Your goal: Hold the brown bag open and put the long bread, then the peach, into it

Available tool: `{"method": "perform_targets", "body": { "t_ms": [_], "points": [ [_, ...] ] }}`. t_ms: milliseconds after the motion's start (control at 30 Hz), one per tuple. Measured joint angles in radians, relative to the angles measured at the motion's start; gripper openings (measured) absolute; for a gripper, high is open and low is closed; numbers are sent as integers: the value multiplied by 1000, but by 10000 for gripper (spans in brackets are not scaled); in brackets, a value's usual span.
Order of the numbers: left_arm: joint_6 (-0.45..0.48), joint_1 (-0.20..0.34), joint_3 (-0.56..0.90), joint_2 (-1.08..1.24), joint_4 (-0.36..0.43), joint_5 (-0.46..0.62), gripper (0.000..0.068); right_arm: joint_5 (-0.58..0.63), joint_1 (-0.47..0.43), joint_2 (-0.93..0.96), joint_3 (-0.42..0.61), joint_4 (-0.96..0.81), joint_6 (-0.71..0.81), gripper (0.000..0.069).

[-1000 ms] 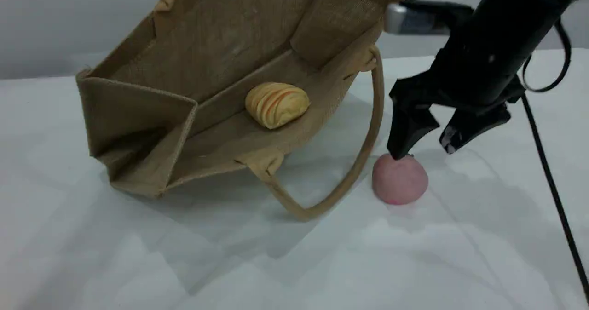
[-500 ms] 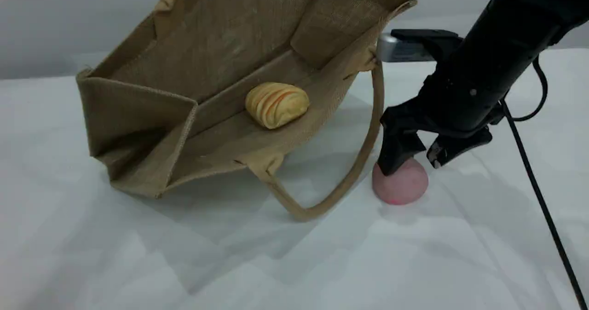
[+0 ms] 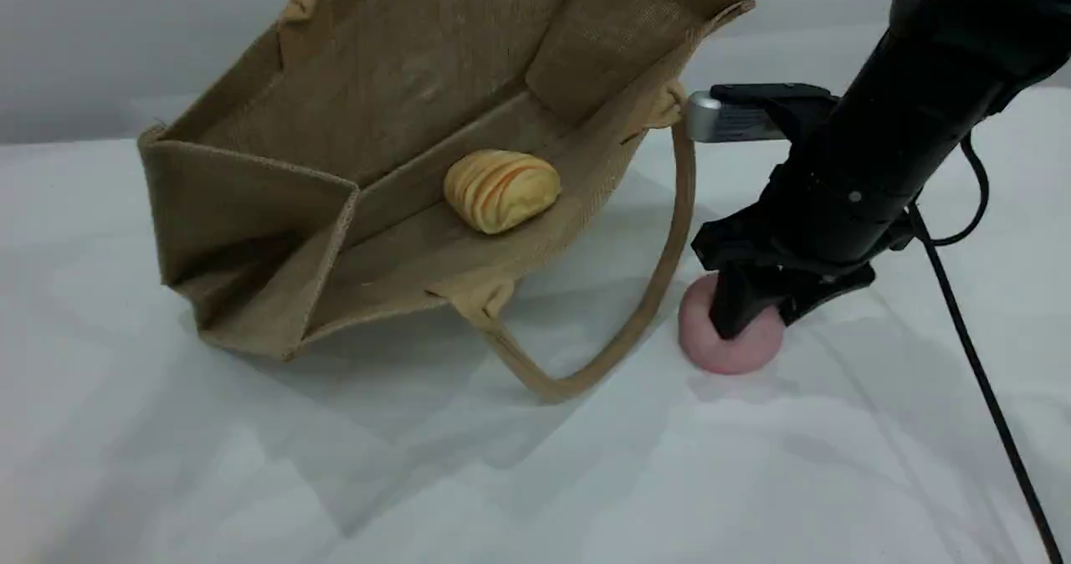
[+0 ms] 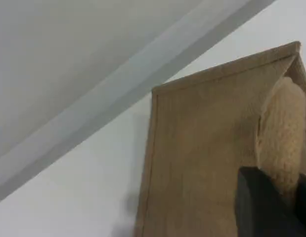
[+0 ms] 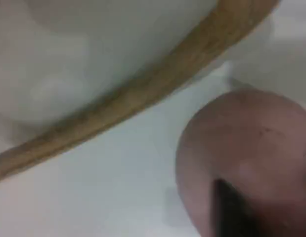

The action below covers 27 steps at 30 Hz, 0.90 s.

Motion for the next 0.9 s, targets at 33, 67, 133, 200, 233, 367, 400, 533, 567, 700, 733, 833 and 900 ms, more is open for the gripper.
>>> {"method": "perform_targets", "body": {
  "t_ms": [33, 67, 133, 200, 233, 367, 400, 533, 567, 700, 733, 833, 900],
  "points": [
    [0, 0, 0, 0, 0, 0, 98, 4, 0, -5, 0, -1, -12, 182],
    [0, 0, 0, 0, 0, 0, 98, 10, 0, -10, 0, -6, -21, 127],
    [0, 0, 0, 0, 0, 0, 98, 26, 0, -27, 0, -12, -32, 52],
    [0, 0, 0, 0, 0, 0, 98, 39, 0, -54, 0, -33, -26, 28],
    [0, 0, 0, 0, 0, 0, 98, 51, 0, -72, 0, -51, -18, 27],
    [0, 0, 0, 0, 0, 0, 98, 116, -1, -156, 0, -142, 61, 26],
    [0, 0, 0, 0, 0, 0, 98, 136, -1, -181, 1, -176, 91, 26],
    [0, 0, 0, 0, 0, 0, 98, 196, -1, -289, 1, -301, 207, 25],
    [0, 0, 0, 0, 0, 0, 98, 212, -1, -314, 1, -328, 227, 25],
    [0, 0, 0, 0, 0, 0, 98, 256, 1, -431, 1, -355, 255, 25],
    [0, 0, 0, 0, 0, 0, 98, 259, 8, -460, 1, -348, 254, 25],
    [0, 0, 0, 0, 0, 0, 98, 271, 42, -536, 1, -330, 237, 25],
    [0, 0, 0, 0, 0, 0, 98, 266, 76, -571, 1, -330, 221, 25]
  ]
}}
